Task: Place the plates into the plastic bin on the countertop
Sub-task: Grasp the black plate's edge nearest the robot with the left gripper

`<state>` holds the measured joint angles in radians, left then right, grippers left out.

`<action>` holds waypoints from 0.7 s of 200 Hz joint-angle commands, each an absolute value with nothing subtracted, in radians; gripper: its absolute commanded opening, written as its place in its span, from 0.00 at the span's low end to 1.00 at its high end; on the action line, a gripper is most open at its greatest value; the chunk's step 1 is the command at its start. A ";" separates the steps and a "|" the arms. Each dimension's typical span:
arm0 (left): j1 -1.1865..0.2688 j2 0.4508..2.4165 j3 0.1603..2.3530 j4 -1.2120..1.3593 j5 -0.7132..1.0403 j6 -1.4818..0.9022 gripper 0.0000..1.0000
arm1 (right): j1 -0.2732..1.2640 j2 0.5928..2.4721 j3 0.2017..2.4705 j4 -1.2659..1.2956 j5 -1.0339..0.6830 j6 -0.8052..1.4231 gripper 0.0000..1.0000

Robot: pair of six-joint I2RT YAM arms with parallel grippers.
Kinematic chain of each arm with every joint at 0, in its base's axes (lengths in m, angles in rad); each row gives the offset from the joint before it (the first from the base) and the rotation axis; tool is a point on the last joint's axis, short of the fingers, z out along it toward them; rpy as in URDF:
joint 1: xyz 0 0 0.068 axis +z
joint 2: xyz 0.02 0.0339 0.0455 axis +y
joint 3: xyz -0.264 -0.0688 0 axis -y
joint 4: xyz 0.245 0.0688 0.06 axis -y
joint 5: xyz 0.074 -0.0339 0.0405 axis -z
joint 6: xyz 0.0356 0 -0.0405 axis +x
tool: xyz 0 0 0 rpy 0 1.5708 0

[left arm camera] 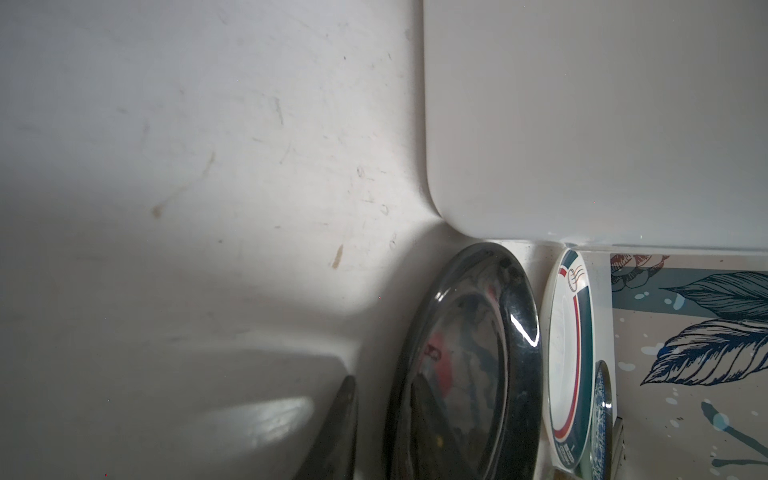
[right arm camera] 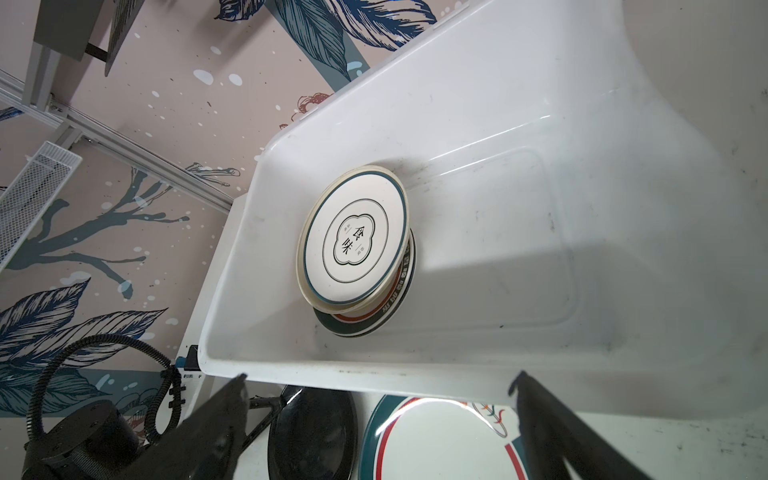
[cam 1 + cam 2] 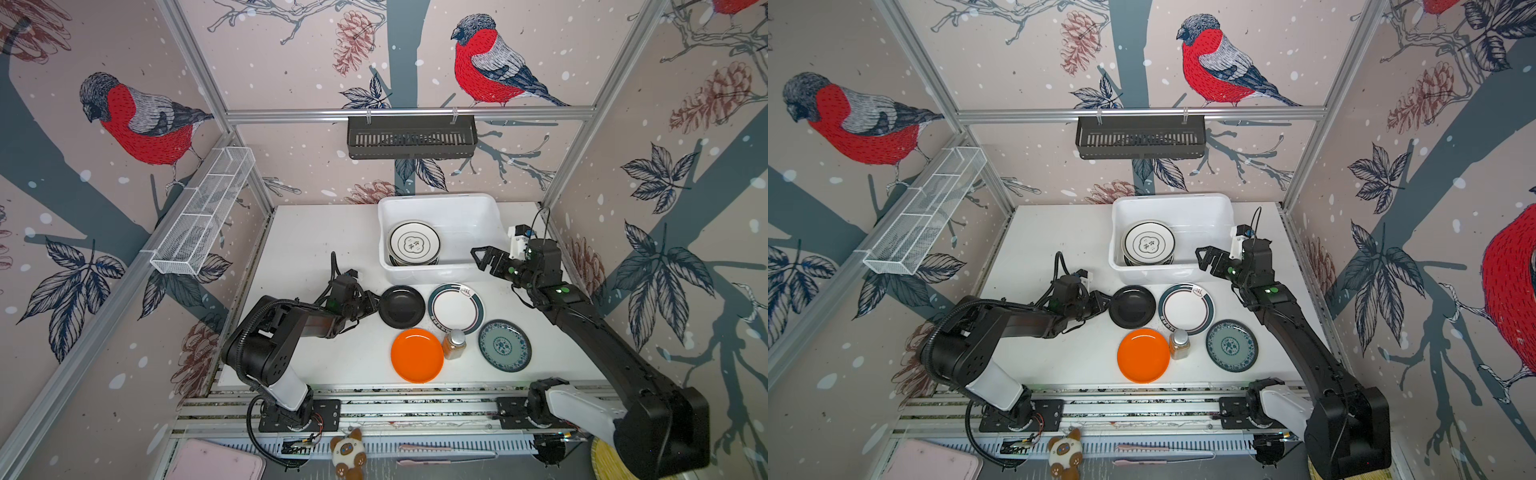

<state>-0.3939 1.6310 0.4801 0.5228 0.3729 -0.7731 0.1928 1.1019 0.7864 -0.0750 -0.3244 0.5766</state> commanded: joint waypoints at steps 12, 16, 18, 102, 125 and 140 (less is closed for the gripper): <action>-0.398 1.653 0.479 0.411 0.326 -0.747 0.24 | 0.183 1.096 0.785 -0.072 -0.335 0.575 1.00; -0.400 1.655 0.480 0.411 0.325 -0.746 0.24 | 0.182 1.095 0.785 -0.071 -0.336 0.575 1.00; -0.401 1.656 0.480 0.413 0.324 -0.746 0.24 | 0.181 1.094 0.785 -0.071 -0.336 0.575 1.00; -0.416 1.675 0.515 0.352 0.276 -0.710 0.21 | 0.163 1.083 0.775 -0.072 -0.341 0.577 1.00; -0.417 1.668 0.523 0.324 0.251 -0.691 0.20 | 0.157 1.086 0.774 -0.077 -0.339 0.578 1.00; -0.425 1.664 0.540 0.286 0.215 -0.673 0.19 | 0.154 1.088 0.773 -0.077 -0.347 0.577 1.00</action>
<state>-0.4183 1.6619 0.5293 0.4835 0.3283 -0.7174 0.1593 1.0885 0.7738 -0.0784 -0.3359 0.5766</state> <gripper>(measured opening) 0.201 0.996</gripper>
